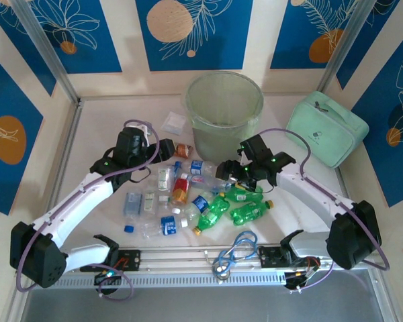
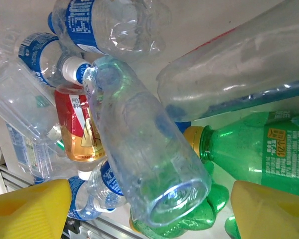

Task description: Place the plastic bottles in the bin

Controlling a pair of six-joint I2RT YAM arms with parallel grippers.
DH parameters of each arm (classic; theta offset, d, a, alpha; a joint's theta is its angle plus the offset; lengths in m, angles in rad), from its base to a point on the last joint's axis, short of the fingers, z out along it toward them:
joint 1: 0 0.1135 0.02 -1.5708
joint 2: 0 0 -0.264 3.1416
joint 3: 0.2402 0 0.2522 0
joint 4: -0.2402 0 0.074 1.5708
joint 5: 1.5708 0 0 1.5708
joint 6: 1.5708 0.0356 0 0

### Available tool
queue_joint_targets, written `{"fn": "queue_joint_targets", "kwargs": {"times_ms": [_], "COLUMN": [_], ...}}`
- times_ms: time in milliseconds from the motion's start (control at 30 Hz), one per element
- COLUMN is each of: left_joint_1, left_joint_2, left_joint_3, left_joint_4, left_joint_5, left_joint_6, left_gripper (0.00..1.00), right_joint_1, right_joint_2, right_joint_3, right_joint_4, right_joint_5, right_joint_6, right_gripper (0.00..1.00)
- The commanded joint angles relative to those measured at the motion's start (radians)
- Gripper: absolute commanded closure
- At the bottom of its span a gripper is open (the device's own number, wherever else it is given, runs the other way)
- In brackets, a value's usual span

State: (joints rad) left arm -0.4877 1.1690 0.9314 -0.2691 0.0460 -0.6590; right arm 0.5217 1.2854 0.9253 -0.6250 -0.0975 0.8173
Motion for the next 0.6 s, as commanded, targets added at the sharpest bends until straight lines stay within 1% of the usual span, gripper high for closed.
{"fn": "queue_joint_targets", "kwargs": {"times_ms": [0,167,567], "left_joint_1": [-0.005,-0.005,-0.004], "left_joint_2": [0.005,0.007,0.02], "left_joint_3": [0.019,0.02,0.011], "left_joint_4": [0.026,0.016,0.029], "left_joint_5": [0.038,0.032,0.046], "left_joint_6": [-0.022,-0.025,-0.037], "left_gripper": [0.2,0.21,0.23], "right_joint_1": [0.003,0.007,0.034], "right_joint_2": [0.027,0.054,0.094], "right_joint_3": [-0.019,-0.045,-0.056], "right_joint_4": [0.054,0.102,0.135], "right_joint_5": [-0.042,-0.044,-0.038], "right_joint_6": [0.016,0.026,0.042], "right_gripper": [0.16,0.16,0.22]}}
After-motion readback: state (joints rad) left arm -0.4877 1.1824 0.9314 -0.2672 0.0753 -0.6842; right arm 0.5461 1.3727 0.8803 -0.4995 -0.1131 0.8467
